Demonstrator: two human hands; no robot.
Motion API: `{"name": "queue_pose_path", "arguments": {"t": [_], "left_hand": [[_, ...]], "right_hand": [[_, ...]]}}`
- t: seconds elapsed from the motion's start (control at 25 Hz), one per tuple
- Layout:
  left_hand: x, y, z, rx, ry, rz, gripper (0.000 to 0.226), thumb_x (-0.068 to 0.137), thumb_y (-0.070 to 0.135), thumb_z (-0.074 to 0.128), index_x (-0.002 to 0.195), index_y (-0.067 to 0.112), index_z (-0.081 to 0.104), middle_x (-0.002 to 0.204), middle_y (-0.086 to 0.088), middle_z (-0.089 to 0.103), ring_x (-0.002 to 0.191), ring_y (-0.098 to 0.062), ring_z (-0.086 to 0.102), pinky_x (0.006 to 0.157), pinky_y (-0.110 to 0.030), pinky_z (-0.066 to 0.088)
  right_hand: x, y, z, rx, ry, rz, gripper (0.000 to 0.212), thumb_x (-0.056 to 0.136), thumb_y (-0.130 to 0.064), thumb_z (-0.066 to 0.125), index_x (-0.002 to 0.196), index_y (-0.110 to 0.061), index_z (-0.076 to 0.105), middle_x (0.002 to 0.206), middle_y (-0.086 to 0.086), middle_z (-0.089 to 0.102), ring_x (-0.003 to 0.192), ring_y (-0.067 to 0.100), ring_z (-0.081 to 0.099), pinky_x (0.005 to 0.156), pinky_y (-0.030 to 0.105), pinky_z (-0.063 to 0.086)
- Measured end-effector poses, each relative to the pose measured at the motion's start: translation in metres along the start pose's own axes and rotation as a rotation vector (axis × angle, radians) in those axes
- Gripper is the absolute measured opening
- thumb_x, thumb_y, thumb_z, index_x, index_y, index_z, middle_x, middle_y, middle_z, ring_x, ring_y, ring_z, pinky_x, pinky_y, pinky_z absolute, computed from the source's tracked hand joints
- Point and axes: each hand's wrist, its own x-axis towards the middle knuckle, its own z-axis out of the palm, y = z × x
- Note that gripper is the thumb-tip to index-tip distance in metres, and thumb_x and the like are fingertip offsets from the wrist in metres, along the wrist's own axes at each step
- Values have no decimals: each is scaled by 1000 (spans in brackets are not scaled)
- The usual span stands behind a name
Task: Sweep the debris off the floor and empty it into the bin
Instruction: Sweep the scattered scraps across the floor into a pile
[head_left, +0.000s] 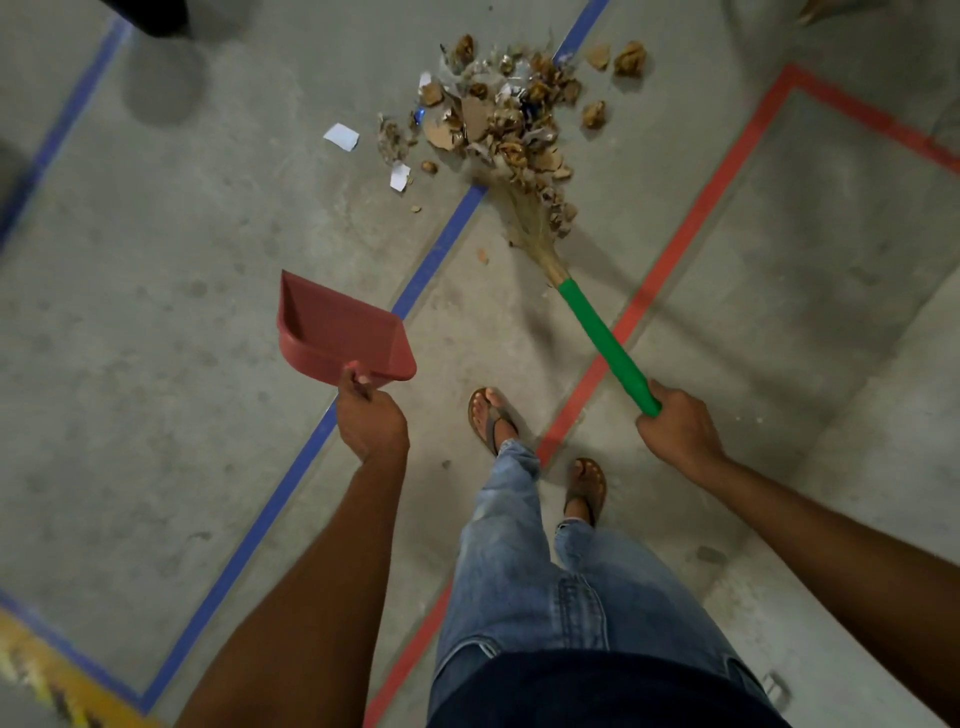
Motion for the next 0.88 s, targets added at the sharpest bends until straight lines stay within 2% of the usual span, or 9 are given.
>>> {"name": "queue_pose_path", "arguments": {"t": [0.12,0.24,0.32,0.4,0.48,0.6,0.68,0.8,0.88], "left_hand": [[-24,-11,-4,-4,-7,4,40,107,18,43,144,19,57,131,-10,67,122,-29,61,102,-39,45],[-51,-21,4,-49,-52,31,38,107,26,42,141,22,59,125,-11,70,116,-31,64,99,-43,47],[-69,-27,15,-51,-81,70,37,108,34,41,138,27,60,116,-11,73,108,-31,68,94,-43,49],[-86,-33,25,-59,-124,113,37,107,45,39,135,32,61,112,-7,75,102,-29,71,93,-44,53],[-98,-37,34,-75,-175,117,43,104,55,37,133,34,61,114,-2,74,100,-26,73,92,-48,56],[-104,-43,45,-53,-238,132,47,101,58,36,133,35,60,115,-1,74,98,-27,73,90,-51,57],[-100,-40,45,-16,-247,161,42,104,50,38,135,32,60,114,-3,74,97,-27,73,89,-50,57],[-79,-31,45,17,-248,173,43,106,51,38,138,30,59,117,-2,74,98,-26,73,90,-49,57],[-60,-25,42,1,-247,165,43,106,52,38,139,32,57,121,0,72,100,-25,73,91,-50,57]], "right_hand": [[-31,26,-13,17,-16,-56,61,77,-17,60,138,-21,60,108,18,73,98,38,69,82,40,58],[-81,49,-16,138,-71,-8,39,76,-18,64,115,-22,70,93,13,75,82,33,70,73,39,58],[-116,61,-9,263,-114,80,18,80,-12,65,92,-26,67,74,9,72,62,28,66,59,39,54],[-138,66,3,361,-157,199,8,81,-10,65,79,-18,64,60,9,65,51,26,59,51,36,47],[-131,58,18,461,-187,336,11,83,-7,66,74,-10,63,51,9,58,41,22,52,44,28,43],[-83,28,44,524,-209,470,12,81,-4,70,71,1,65,47,11,58,32,19,49,43,26,42],[-51,1,65,483,-221,402,13,77,-10,71,80,3,68,60,14,68,42,24,60,45,30,49],[-8,-43,85,386,-190,258,31,76,-21,67,102,-4,69,91,15,75,80,33,74,64,38,62],[11,-76,75,369,-176,172,31,78,-21,65,104,-6,68,89,15,75,78,34,74,62,40,62]]}}
